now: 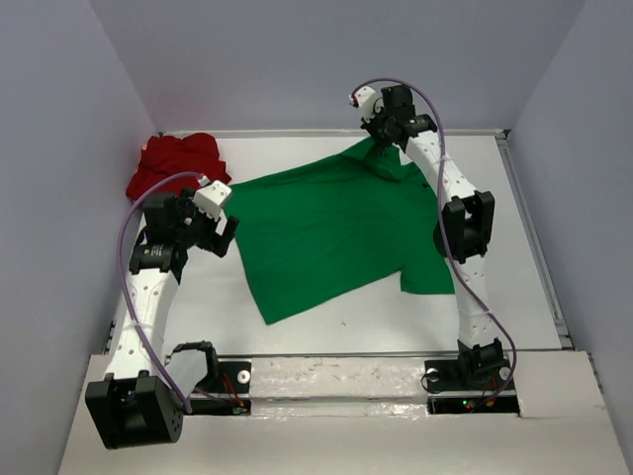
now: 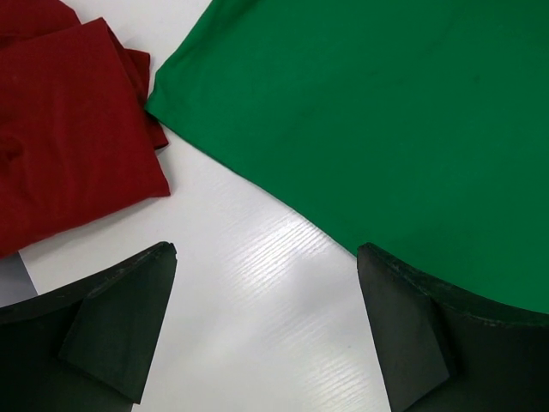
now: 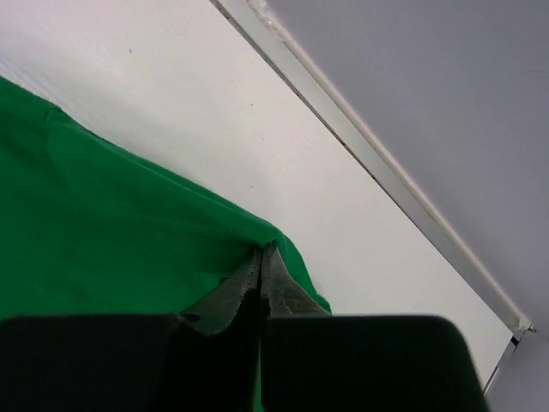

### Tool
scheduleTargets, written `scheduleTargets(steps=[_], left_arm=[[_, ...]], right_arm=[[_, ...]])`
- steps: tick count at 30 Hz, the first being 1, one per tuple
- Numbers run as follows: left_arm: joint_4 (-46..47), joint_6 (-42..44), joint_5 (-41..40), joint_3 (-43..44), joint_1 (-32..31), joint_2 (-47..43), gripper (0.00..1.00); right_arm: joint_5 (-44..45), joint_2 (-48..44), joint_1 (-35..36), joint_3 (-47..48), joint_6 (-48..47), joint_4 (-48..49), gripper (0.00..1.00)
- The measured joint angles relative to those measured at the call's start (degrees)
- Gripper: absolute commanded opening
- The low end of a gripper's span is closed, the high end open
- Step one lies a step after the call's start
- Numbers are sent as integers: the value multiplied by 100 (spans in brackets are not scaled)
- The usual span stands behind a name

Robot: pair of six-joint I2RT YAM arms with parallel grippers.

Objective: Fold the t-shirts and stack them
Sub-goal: Flatten out the tshirt

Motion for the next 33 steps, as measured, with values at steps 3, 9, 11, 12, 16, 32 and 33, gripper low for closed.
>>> scheduleTargets(steps=[3, 9, 11, 12, 16, 32, 33], left_arm=[[4, 24, -48, 83, 15, 216, 99], [2, 52, -72, 164, 129, 573, 99], [-4, 55, -70, 166, 208, 623, 99], [-4, 55, -61, 166, 260, 629, 99], [-17, 52, 15, 197, 457, 632, 99], [-48, 50, 313, 199, 966, 643, 99], [-55, 50, 334, 199, 994, 643, 99]], right_arm=[[50, 378, 0, 136, -177, 260, 0], [42, 964, 0, 162, -570, 686, 0], [33, 1088, 0, 162, -715, 861, 0], [22, 1169, 0, 173, -800, 1014, 0], [-74, 1429, 0, 273, -1078, 1578, 0], [422, 2538, 103, 286, -2533, 5080, 0], [442, 2621, 103, 286, -2621, 5195, 0]])
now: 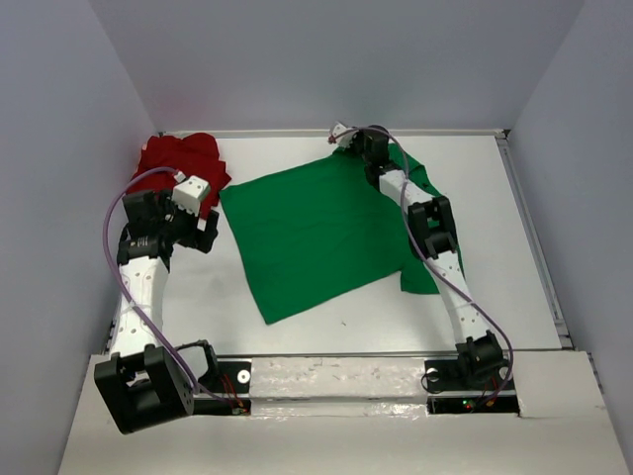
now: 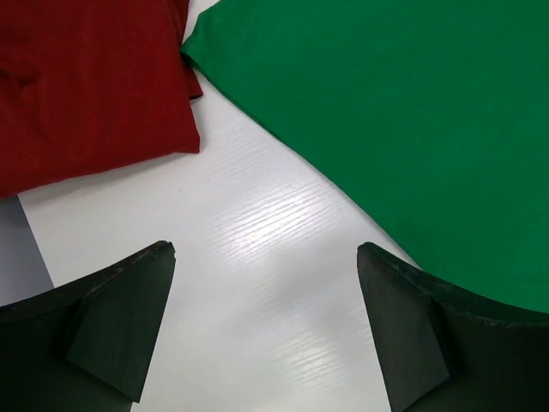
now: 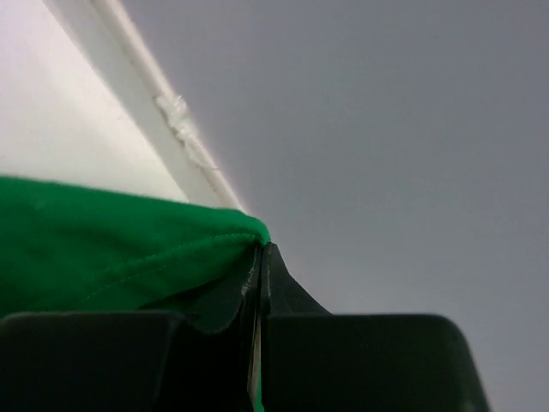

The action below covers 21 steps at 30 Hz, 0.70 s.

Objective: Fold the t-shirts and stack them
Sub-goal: Flatten out the tshirt

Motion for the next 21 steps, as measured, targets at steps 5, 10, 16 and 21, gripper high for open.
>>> scheduleTargets(steps=[5, 10, 16, 21], left_arm=[[-35, 0, 138, 0, 164, 0, 99], [-39, -2, 240, 0, 256, 0, 99], [-68, 0, 363, 0, 256, -2, 99], [-87, 0, 474, 0, 256, -44, 99]], right_arm=[[68, 437, 0, -13, -422, 407, 0], [120, 481, 0, -7, -625, 872, 100], [251, 391, -7, 101, -614, 1233, 100], [522, 243, -2, -251, -719, 1182, 100]])
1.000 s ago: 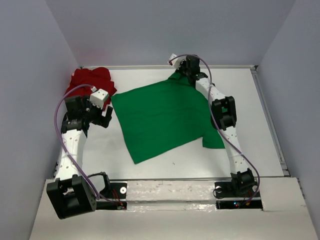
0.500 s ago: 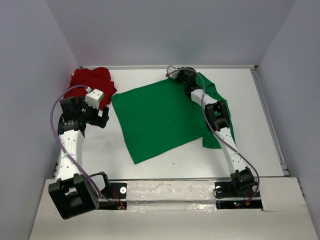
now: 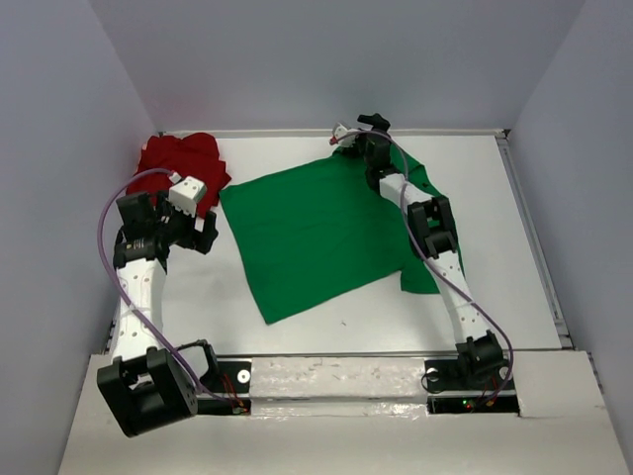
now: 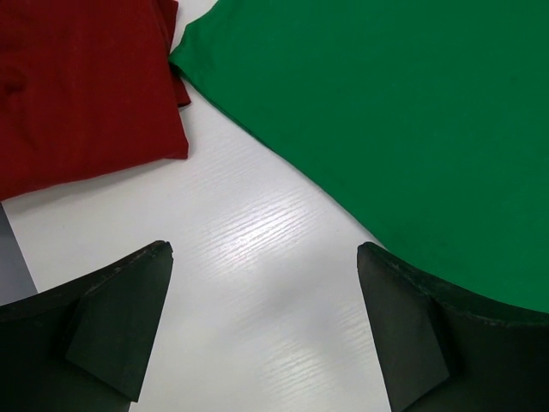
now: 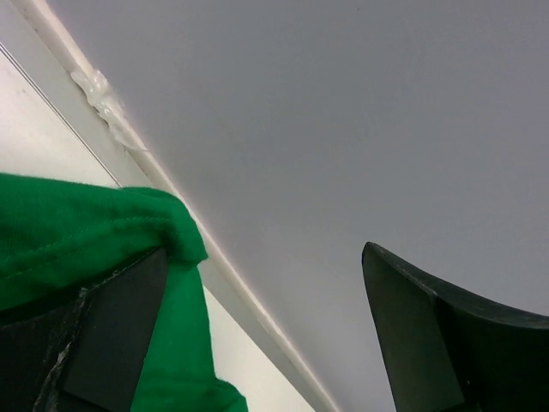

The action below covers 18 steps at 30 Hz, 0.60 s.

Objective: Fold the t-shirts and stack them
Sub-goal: Flatten out the tshirt

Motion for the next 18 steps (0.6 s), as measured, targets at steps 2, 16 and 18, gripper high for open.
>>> scheduleTargets(steps=[2, 16, 18], left_arm=[[-4, -2, 59, 0, 0, -94, 99], [22, -160, 442, 52, -39, -881, 99], [35, -184, 525, 55, -50, -931, 99]], right_arm=[[129, -181, 0, -260, -42, -4, 100], [1659, -2643, 0, -2006, -745, 678, 100], [1818, -3521, 0, -2638, -271, 225, 100]])
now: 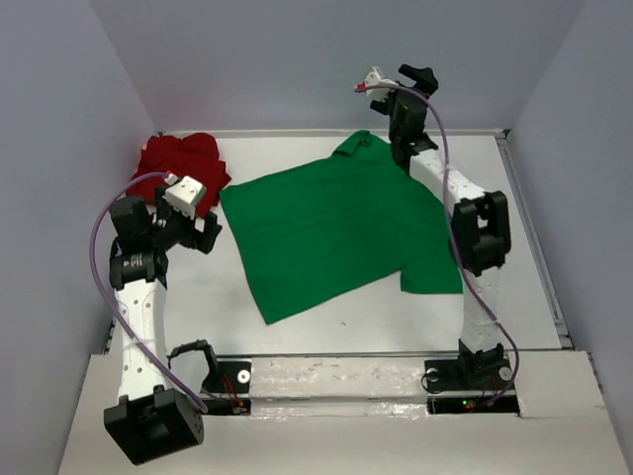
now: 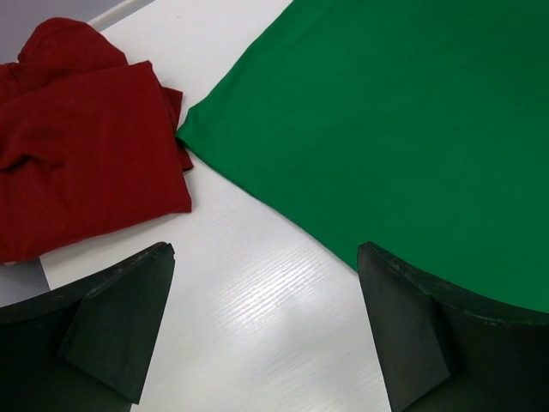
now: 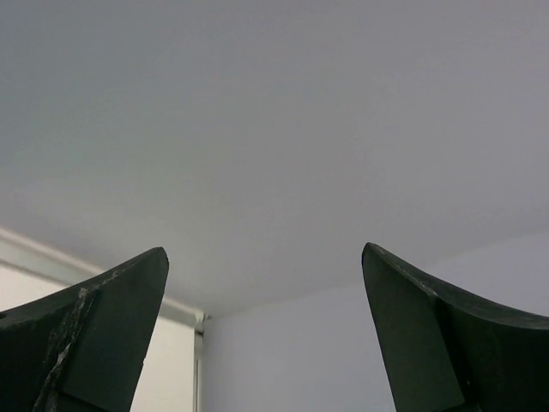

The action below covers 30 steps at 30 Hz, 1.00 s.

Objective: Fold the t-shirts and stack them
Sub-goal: Flatten out the tshirt

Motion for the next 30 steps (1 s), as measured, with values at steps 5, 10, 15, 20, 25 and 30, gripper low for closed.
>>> scheduleTargets(steps=[5, 10, 15, 20, 25, 30], left_arm=[[52, -125, 190, -2, -50, -22, 99], [90, -293, 597, 9, -87, 363, 99], [48, -546, 885, 168, -184, 1381, 97], [-37, -658, 879, 509, -391, 2258, 62], [-162, -750, 717, 1180, -730, 3169, 0], [-160, -896, 323, 1641, -1115, 3875, 0]], right_arm=[[-35, -2122, -17, -1056, 1657, -1928, 94], [-931, -3751, -85, -1740, 3309, -3862, 31], [-1648, -3877, -90, -2107, 4306, -5029, 0], [-2240, -3322, -90, -2205, 4771, -5836, 0], [-2555, -2527, -90, -1805, 4889, -6242, 0], [-2645, -1674, -122, -1056, 4964, -6354, 0]])
